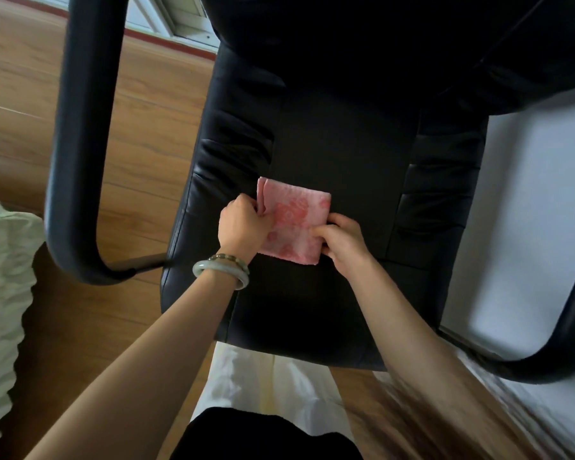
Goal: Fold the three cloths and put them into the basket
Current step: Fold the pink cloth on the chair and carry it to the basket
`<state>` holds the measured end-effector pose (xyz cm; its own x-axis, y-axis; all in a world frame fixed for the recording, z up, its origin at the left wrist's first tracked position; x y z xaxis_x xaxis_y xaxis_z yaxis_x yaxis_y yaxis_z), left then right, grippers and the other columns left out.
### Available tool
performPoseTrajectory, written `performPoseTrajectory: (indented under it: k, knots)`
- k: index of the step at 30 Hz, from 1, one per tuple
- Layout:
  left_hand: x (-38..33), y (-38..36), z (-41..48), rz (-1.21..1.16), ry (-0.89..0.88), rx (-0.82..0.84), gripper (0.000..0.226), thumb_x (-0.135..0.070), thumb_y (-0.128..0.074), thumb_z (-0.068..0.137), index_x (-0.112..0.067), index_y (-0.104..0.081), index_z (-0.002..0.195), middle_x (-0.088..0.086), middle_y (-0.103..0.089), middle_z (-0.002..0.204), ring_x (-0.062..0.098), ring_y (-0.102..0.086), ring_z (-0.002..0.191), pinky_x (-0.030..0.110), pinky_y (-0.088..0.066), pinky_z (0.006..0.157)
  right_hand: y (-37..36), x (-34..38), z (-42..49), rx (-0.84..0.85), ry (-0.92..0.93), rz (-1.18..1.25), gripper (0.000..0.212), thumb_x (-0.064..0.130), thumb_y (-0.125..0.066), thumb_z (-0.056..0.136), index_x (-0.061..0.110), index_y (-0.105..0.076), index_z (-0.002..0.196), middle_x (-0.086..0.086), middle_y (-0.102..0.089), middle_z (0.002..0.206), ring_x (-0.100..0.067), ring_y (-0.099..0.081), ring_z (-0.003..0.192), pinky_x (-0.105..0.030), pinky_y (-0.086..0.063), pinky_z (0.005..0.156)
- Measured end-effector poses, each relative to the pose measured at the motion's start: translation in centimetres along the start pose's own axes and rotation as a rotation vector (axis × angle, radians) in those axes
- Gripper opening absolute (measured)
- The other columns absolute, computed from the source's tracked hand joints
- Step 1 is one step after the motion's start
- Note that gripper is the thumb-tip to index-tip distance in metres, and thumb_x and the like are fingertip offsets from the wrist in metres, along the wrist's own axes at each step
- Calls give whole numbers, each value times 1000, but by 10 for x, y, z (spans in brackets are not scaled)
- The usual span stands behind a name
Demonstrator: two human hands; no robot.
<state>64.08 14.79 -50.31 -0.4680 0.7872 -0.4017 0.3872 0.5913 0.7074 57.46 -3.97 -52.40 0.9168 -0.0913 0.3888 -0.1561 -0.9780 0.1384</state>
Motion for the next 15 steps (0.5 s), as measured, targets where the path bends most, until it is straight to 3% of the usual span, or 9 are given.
performPoseTrajectory:
  k: [3,6,10,15]
  knots:
    - [-1,-4,-1,-53,-58,47,14,-21,-61,83,-11,-53,80,5,-53,91,21,-54,80,28,-42,63,-2,4,-5,79,14,61,41,-3,-58,80,11,-59,118,-7,-63,112,-21,-61,103,-41,-53,87]
    - [5,-2,-13,-231,-75,122,20,-19,-61,82,-23,-45,72,-7,-48,77,7,-47,63,14,-36,50,-2,9,-17,156,14,78,35,-7,-54,80,15,-62,106,-6,-64,106,-19,-63,98,-32,-54,73]
    - [7,21,-40,-495,-64,235,16,-17,-66,86,-24,-52,80,-6,-60,79,4,-58,67,13,-45,50,0,28,-50,247,54,73,34,-11,-50,77,17,-62,93,-9,-64,101,-19,-63,93,-30,-54,75]
    - [-28,97,-88,-647,-115,258,11,-4,-63,87,-13,-60,94,4,-69,86,18,-66,78,25,-55,64,2,74,-123,332,142,125,35,-15,-47,74,7,-61,97,-12,-64,93,-22,-64,86,-31,-53,73]
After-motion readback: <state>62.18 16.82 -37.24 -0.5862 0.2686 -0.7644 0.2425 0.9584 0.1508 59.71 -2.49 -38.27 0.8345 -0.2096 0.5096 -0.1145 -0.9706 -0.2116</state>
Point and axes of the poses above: each hand's wrist, its own z-axis towards the middle knuckle, its own y-axis out of the back of the hand, x = y × z, the point moved 8 cm from there along z, towards the middle knuckle
